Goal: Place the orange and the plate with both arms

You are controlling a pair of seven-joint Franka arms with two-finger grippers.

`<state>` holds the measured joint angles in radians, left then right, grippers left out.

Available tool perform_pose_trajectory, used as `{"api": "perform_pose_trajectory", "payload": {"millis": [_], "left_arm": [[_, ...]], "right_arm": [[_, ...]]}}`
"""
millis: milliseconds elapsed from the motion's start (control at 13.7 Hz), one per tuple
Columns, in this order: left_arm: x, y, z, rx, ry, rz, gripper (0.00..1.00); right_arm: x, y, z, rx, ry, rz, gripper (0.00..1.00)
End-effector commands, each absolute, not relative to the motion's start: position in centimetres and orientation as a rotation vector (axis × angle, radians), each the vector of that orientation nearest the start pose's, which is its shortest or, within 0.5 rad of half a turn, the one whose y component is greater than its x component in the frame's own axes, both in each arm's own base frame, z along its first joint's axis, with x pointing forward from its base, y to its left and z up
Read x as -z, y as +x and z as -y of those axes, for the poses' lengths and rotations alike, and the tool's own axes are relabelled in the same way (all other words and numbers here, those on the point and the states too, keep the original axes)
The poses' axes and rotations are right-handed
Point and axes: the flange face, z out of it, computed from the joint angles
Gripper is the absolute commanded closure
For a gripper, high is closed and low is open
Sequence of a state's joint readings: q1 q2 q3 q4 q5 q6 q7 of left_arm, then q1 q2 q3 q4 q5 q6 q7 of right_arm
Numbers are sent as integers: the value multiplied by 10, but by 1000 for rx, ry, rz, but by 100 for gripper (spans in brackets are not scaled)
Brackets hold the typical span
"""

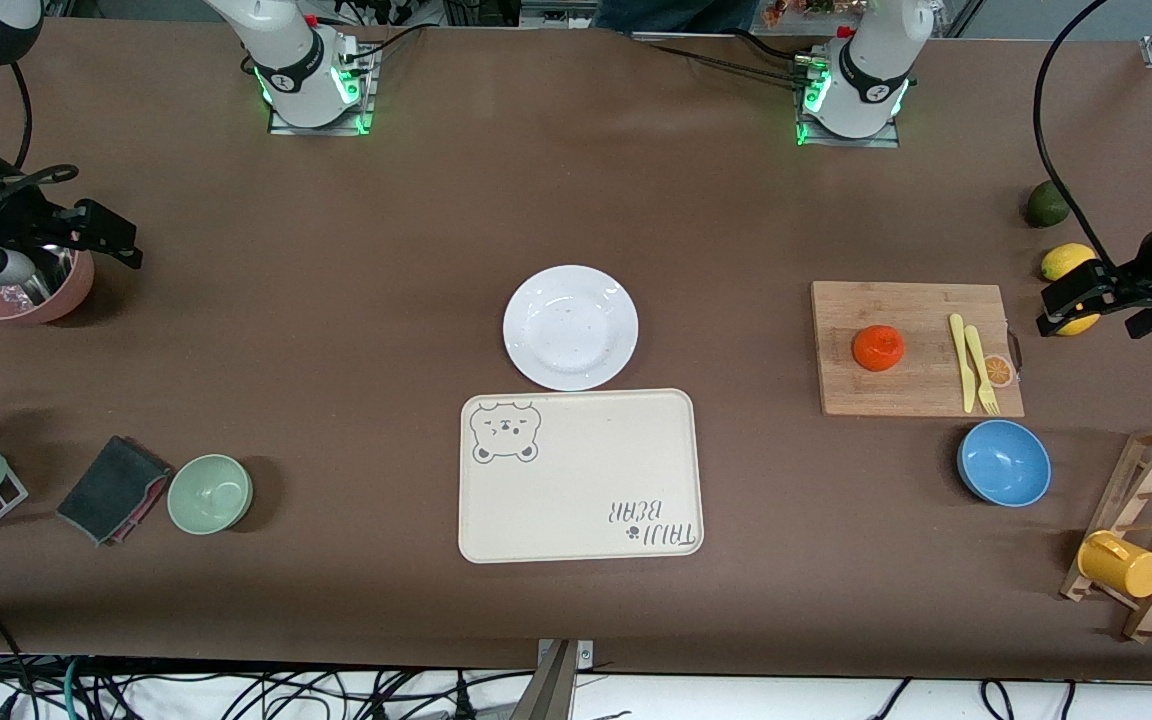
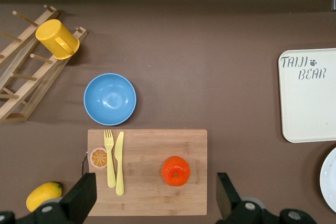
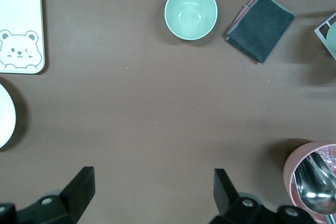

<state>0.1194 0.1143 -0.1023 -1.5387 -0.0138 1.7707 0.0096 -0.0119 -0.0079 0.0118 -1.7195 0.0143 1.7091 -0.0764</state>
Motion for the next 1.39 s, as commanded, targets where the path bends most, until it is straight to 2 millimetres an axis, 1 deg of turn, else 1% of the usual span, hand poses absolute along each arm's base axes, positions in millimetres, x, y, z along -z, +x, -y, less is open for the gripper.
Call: {"api": "perform_pose_trajectory", "payload": {"millis": [0,365,584,948,1094,1313], "left_arm": [[-598,611,-12,209,-3171,6,0],[-598,611,-9,209,-3172,-2,0],[-598,611,-13,209,-3171,8,0],[-599,610,-4,209,-3171,-14,0],[-599,610,-7,209,-3171,-9,0],[-599,610,-5,209,-3171,-14,0]], "right_arm": [[-575,560,-2,-1,-3114,93,0],[-574,561,-1,2,-3115,112,0],[-574,561,-1,-1,-3115,112,0],[-574,561,-1,-1,-3115,112,0],[-574,561,-1,-1,-3114,112,0],[-573,560,-1,-8,-3114,112,0]]}}
